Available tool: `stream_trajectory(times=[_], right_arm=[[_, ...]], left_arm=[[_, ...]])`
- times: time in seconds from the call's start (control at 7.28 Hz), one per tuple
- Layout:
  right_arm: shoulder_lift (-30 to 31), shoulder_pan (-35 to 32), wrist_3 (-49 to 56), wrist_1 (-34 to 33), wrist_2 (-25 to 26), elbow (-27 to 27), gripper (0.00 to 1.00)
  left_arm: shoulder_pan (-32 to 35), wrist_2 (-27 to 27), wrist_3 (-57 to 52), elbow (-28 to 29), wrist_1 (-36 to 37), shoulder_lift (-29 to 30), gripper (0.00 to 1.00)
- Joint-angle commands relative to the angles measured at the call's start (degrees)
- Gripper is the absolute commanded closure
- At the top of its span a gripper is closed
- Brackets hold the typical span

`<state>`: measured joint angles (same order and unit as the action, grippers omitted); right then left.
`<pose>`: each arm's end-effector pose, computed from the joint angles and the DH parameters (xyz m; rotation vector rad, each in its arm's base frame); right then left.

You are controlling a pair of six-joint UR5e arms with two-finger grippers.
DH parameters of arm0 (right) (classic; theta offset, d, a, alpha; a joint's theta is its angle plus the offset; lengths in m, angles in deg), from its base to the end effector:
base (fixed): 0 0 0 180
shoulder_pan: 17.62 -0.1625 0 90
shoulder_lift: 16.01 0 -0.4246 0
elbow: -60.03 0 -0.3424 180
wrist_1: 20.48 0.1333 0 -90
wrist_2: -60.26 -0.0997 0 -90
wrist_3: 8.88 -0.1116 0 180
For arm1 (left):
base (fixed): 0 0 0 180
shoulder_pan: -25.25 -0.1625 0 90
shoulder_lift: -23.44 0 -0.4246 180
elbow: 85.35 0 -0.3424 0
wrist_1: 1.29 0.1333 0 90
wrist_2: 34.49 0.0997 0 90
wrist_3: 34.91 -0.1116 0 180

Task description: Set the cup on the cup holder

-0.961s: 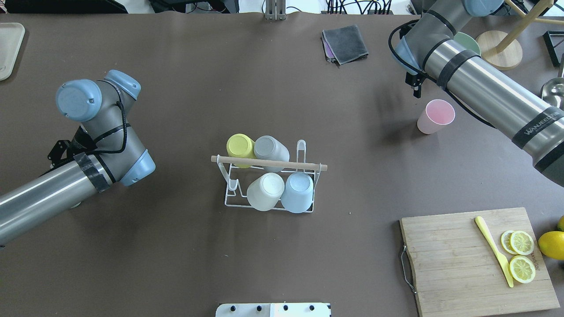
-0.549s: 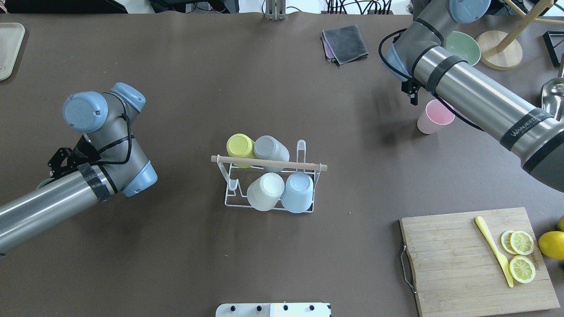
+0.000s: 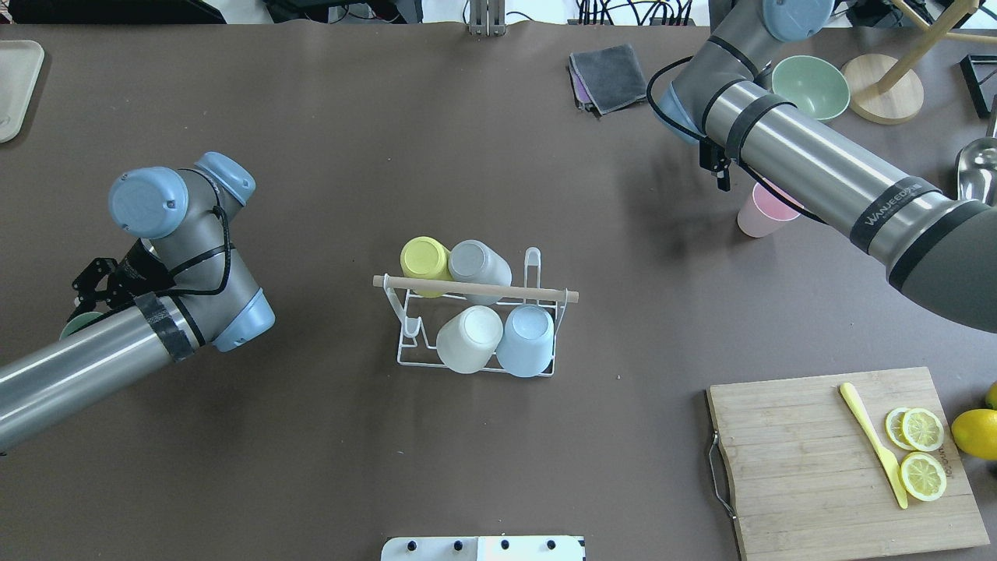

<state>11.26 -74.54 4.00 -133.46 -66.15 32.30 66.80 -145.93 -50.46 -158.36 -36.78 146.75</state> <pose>-0.3682 -0.6881 0.4754 -0.4923 -0.5606 -0.6406 0.3696 -0.4512 0.5644 -0.7625 0.1652 0.9379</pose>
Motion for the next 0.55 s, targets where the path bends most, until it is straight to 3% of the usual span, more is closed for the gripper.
stream_trajectory(times=[0.0,0.41], right_arm=[[-2.0,0.8,0.0,2.8,0.8,4.9,0.00],[-2.7,1.3,0.0,5.8,2.7,9.2,0.00]], left_arm=[[-0.1,0.3,0.0,0.1,0.0,-0.1,0.03],[-1.1,0.3,0.1,0.3,0.0,-0.1,0.09]])
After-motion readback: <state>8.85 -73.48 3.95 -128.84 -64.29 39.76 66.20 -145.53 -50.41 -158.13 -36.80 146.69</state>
